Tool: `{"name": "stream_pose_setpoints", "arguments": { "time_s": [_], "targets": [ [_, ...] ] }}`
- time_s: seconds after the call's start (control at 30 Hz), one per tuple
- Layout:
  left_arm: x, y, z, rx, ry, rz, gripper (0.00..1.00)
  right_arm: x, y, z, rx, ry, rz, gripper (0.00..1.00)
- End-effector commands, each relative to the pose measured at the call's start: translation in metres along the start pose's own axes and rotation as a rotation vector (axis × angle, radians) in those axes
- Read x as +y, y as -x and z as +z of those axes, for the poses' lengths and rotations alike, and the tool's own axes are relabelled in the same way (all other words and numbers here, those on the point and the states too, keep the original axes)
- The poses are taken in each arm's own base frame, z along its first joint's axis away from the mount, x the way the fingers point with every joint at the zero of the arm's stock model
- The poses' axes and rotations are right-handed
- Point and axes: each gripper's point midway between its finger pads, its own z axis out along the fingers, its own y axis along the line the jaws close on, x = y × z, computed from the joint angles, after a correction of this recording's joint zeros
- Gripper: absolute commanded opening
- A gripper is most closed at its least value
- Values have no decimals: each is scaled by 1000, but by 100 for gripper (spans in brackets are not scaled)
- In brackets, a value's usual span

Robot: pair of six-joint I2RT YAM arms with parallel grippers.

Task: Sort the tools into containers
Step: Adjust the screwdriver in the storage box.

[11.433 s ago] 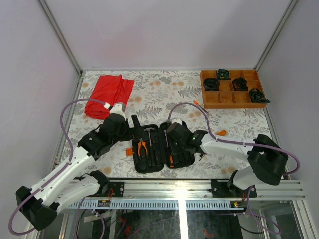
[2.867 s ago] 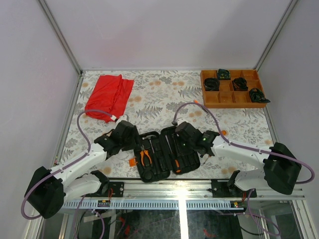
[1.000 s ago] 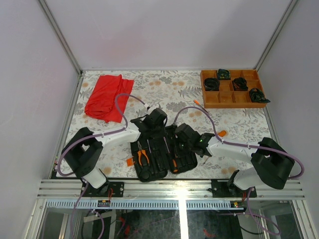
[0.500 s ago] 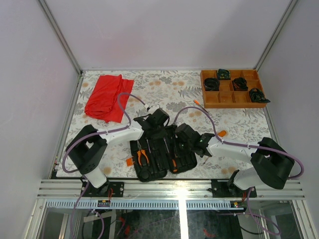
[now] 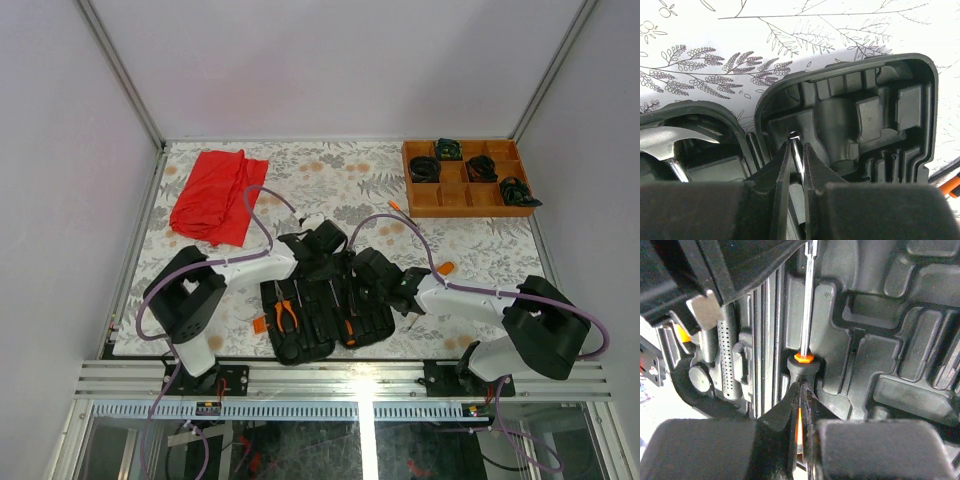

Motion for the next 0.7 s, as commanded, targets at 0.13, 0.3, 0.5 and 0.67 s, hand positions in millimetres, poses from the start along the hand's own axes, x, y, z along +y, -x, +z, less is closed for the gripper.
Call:
{"name": "stream_pose_setpoints", "arguments": {
  "time_s": [0.13, 0.3, 0.5, 0.67],
  "targets": [
    [19, -6, 16, 0, 157, 46, 0, -48, -43, 10, 136, -158, -3, 0],
    [30, -16, 22, 27, 200, 63, 0, -54, -46, 13, 154, -180, 0, 0],
    [41, -33, 31, 65, 237, 69, 0, -65, -50, 15, 164, -235, 19, 0],
    [46, -48, 37, 97, 231, 55, 0, -84, -55, 12, 169, -333, 26, 0]
  ]
}}
